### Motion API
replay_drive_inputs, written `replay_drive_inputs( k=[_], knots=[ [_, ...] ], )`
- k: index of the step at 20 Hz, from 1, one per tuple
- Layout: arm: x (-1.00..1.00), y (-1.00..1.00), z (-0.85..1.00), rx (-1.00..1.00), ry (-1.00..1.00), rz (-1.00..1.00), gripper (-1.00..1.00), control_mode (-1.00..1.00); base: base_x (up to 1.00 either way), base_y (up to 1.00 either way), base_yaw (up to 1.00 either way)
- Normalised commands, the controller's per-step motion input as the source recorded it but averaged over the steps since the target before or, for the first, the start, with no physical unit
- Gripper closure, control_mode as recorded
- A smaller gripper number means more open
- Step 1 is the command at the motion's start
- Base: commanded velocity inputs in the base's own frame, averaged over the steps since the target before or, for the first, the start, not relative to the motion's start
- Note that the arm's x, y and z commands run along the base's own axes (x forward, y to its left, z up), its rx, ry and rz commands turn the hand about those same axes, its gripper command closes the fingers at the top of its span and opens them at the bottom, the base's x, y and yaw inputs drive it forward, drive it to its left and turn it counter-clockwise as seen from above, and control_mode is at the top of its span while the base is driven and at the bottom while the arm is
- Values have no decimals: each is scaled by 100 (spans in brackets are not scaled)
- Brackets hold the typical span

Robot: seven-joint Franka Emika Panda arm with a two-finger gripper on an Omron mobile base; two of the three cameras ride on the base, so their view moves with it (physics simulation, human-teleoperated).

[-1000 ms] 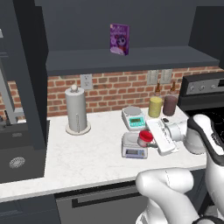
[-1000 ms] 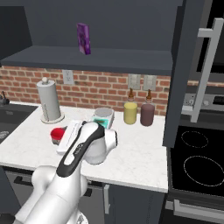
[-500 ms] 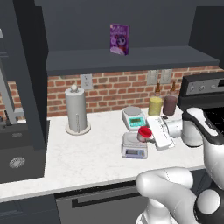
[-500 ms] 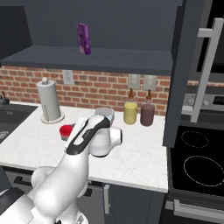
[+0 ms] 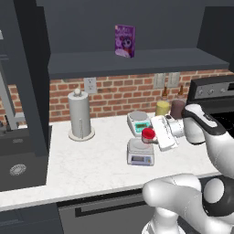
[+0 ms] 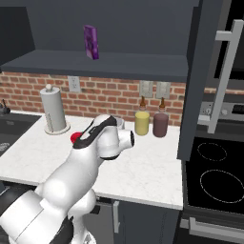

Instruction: Pick the jam and place it on the digital scale for weighing, and close the cabinet.

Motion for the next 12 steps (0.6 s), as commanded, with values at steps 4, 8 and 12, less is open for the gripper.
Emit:
replay_drive_inputs(
  k=[4, 8, 12],
  knots=[
    [29, -2, -31, -7, 0, -1, 100, -100, 0, 0, 0],
    [4, -1, -31, -4, 3, 0, 100, -100, 0, 0, 0],
    [0, -2, -27, -1, 8, 0, 100, -100, 0, 0, 0]
  ],
)
